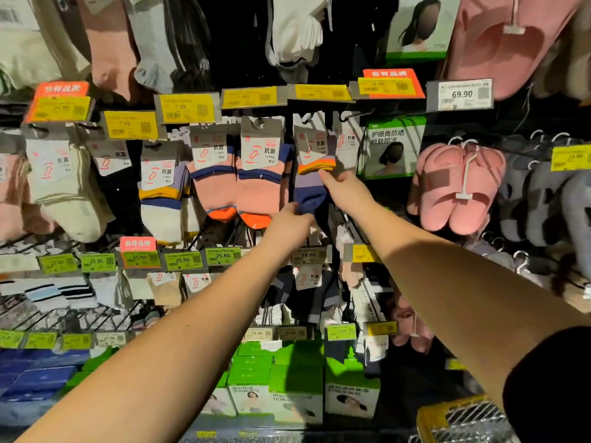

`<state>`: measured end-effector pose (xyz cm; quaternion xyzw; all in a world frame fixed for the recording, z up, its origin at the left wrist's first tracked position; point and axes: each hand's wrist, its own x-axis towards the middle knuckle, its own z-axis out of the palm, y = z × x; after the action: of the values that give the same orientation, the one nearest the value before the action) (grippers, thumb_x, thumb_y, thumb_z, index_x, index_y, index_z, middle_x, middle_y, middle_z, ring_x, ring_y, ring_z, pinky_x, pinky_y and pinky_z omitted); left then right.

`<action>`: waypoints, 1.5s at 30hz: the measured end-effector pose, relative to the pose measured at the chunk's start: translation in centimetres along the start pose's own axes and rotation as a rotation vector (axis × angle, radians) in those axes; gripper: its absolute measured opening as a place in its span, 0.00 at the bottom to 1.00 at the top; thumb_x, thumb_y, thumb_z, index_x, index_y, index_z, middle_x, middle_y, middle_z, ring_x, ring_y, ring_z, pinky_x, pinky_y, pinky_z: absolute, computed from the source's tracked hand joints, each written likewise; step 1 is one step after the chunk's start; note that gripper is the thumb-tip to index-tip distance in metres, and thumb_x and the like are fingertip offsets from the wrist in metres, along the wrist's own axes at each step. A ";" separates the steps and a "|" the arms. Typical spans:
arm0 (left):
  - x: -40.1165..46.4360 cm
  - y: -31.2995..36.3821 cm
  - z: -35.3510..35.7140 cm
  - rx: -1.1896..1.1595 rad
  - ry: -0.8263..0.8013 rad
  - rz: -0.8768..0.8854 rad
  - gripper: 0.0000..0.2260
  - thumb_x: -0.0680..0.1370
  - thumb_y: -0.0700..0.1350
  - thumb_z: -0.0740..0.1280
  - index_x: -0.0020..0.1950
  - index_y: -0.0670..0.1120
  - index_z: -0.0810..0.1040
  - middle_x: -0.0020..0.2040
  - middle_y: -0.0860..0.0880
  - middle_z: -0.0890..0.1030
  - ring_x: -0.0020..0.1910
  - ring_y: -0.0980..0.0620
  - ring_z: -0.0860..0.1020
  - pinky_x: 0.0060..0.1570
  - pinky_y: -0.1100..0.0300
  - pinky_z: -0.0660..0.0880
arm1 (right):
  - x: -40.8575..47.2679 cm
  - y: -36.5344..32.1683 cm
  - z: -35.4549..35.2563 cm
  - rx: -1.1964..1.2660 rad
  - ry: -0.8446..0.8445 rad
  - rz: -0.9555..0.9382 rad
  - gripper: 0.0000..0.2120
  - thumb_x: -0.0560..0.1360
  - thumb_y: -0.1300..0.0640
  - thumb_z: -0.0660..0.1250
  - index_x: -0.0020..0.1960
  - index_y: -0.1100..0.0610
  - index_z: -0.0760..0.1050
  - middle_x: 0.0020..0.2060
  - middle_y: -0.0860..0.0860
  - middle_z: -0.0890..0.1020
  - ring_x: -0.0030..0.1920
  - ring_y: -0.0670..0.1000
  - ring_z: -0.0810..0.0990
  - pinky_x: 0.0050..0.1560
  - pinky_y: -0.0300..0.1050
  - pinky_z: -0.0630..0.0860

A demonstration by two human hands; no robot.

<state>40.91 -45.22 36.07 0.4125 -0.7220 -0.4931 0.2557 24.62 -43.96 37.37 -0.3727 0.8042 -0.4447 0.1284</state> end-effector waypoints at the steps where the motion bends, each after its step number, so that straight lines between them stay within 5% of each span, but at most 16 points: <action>1: -0.7 -0.4 -0.3 0.044 -0.003 0.012 0.26 0.75 0.48 0.66 0.74 0.46 0.69 0.58 0.42 0.82 0.43 0.46 0.79 0.44 0.56 0.73 | -1.0 0.7 0.1 0.009 0.028 -0.005 0.32 0.79 0.36 0.60 0.70 0.60 0.68 0.63 0.57 0.77 0.61 0.58 0.76 0.51 0.46 0.68; 4: -2.1 -3.0 -0.7 0.112 -0.009 0.021 0.17 0.79 0.48 0.66 0.68 0.47 0.75 0.52 0.47 0.82 0.46 0.47 0.79 0.51 0.52 0.77 | -4.5 3.3 1.2 0.038 0.073 0.010 0.21 0.80 0.44 0.63 0.62 0.60 0.73 0.54 0.55 0.78 0.54 0.56 0.77 0.47 0.43 0.66; 7: -3.4 -5.8 -0.3 0.135 -0.068 0.028 0.07 0.79 0.47 0.66 0.56 0.49 0.79 0.42 0.49 0.80 0.38 0.49 0.76 0.42 0.56 0.75 | -9.4 6.4 2.8 0.027 0.062 0.008 0.07 0.81 0.56 0.62 0.49 0.57 0.75 0.39 0.53 0.77 0.42 0.54 0.76 0.43 0.45 0.70; 9: -4.4 -7.9 0.5 0.179 -0.123 0.049 0.03 0.79 0.45 0.65 0.50 0.49 0.79 0.42 0.50 0.79 0.40 0.50 0.76 0.41 0.59 0.71 | -12.7 9.2 3.9 -0.004 0.059 0.005 0.11 0.80 0.61 0.57 0.44 0.59 0.76 0.37 0.54 0.76 0.37 0.53 0.77 0.37 0.45 0.70; 12: -5.7 -11.7 2.6 0.167 -0.247 0.054 0.06 0.80 0.39 0.64 0.45 0.48 0.77 0.39 0.50 0.79 0.44 0.50 0.75 0.43 0.59 0.71 | -17.9 14.5 4.9 -0.058 -0.105 0.195 0.10 0.82 0.56 0.61 0.48 0.61 0.75 0.38 0.54 0.76 0.36 0.51 0.73 0.38 0.43 0.66; 15: -7.2 -14.9 5.5 0.264 -0.368 0.034 0.10 0.81 0.46 0.64 0.51 0.41 0.80 0.45 0.38 0.82 0.43 0.45 0.78 0.42 0.54 0.74 | -22.8 20.2 5.2 -0.097 -0.176 0.340 0.12 0.82 0.54 0.62 0.54 0.63 0.77 0.43 0.59 0.79 0.42 0.56 0.77 0.43 0.48 0.69; 18: -8.9 -17.3 8.9 0.287 -0.499 0.045 0.08 0.83 0.42 0.63 0.54 0.39 0.79 0.42 0.44 0.78 0.45 0.49 0.74 0.36 0.66 0.69 | -27.4 24.9 4.9 -0.113 -0.111 0.466 0.10 0.81 0.56 0.64 0.52 0.62 0.79 0.45 0.59 0.81 0.48 0.58 0.79 0.49 0.51 0.72; 24: -12.0 -20.5 18.5 0.397 -0.659 -0.018 0.10 0.82 0.46 0.62 0.52 0.41 0.79 0.42 0.43 0.78 0.40 0.49 0.73 0.39 0.56 0.65 | -32.8 33.6 2.1 -0.115 -0.120 0.669 0.11 0.80 0.55 0.63 0.39 0.54 0.72 0.30 0.51 0.75 0.31 0.51 0.74 0.33 0.44 0.67; 28: -13.7 -19.4 27.1 0.409 -0.747 -0.043 0.10 0.82 0.46 0.62 0.41 0.51 0.74 0.38 0.49 0.74 0.38 0.51 0.72 0.39 0.58 0.62 | -33.3 41.9 -1.4 -0.013 -0.087 0.865 0.09 0.74 0.51 0.64 0.38 0.54 0.74 0.31 0.55 0.78 0.34 0.58 0.79 0.37 0.53 0.78; 32: -14.7 -18.7 36.5 0.410 -0.868 -0.069 0.10 0.82 0.46 0.62 0.47 0.42 0.78 0.37 0.48 0.75 0.38 0.49 0.75 0.38 0.53 0.68 | -32.6 48.3 -6.1 0.069 0.024 1.030 0.11 0.80 0.60 0.62 0.39 0.52 0.72 0.30 0.51 0.74 0.31 0.50 0.72 0.30 0.40 0.68; 35: -14.9 -19.8 43.7 0.410 -0.972 -0.152 0.11 0.82 0.49 0.62 0.54 0.43 0.80 0.44 0.48 0.78 0.42 0.50 0.76 0.43 0.54 0.72 | -33.1 55.3 -9.0 0.098 0.058 1.115 0.06 0.82 0.55 0.60 0.47 0.53 0.73 0.44 0.53 0.77 0.46 0.52 0.75 0.49 0.47 0.73; 37: -15.0 -21.4 48.4 0.433 -1.042 -0.234 0.09 0.82 0.49 0.62 0.54 0.45 0.78 0.43 0.50 0.78 0.39 0.54 0.74 0.36 0.59 0.69 | -33.4 59.8 -10.5 0.136 0.064 1.196 0.07 0.82 0.54 0.59 0.46 0.52 0.73 0.48 0.53 0.76 0.48 0.52 0.74 0.54 0.50 0.73; 39: -14.9 -23.3 52.8 0.434 -1.069 -0.325 0.06 0.80 0.47 0.63 0.47 0.47 0.76 0.41 0.49 0.78 0.37 0.51 0.76 0.36 0.58 0.70 | -33.6 63.7 -11.4 0.213 0.100 1.296 0.11 0.82 0.56 0.60 0.41 0.51 0.71 0.48 0.55 0.75 0.44 0.52 0.75 0.52 0.49 0.75; 42: -14.6 -27.3 59.2 0.501 -1.132 -0.386 0.10 0.79 0.43 0.62 0.38 0.46 0.73 0.39 0.47 0.76 0.44 0.47 0.76 0.49 0.52 0.75 | -33.5 69.0 -11.8 0.403 0.247 1.407 0.08 0.82 0.53 0.64 0.46 0.56 0.73 0.47 0.56 0.74 0.39 0.50 0.73 0.42 0.44 0.72; 45: -14.4 -30.6 64.5 0.454 -1.103 -0.517 0.13 0.80 0.46 0.63 0.57 0.39 0.80 0.51 0.39 0.81 0.51 0.42 0.80 0.51 0.49 0.76 | -33.3 73.8 -11.3 0.530 0.348 1.459 0.14 0.79 0.46 0.67 0.48 0.57 0.74 0.49 0.56 0.74 0.46 0.52 0.73 0.46 0.46 0.72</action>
<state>9.00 -6.06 -16.35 0.3031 -0.7112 -0.5132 -0.3729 5.67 10.93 -20.15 0.3657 0.7213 -0.4770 0.3442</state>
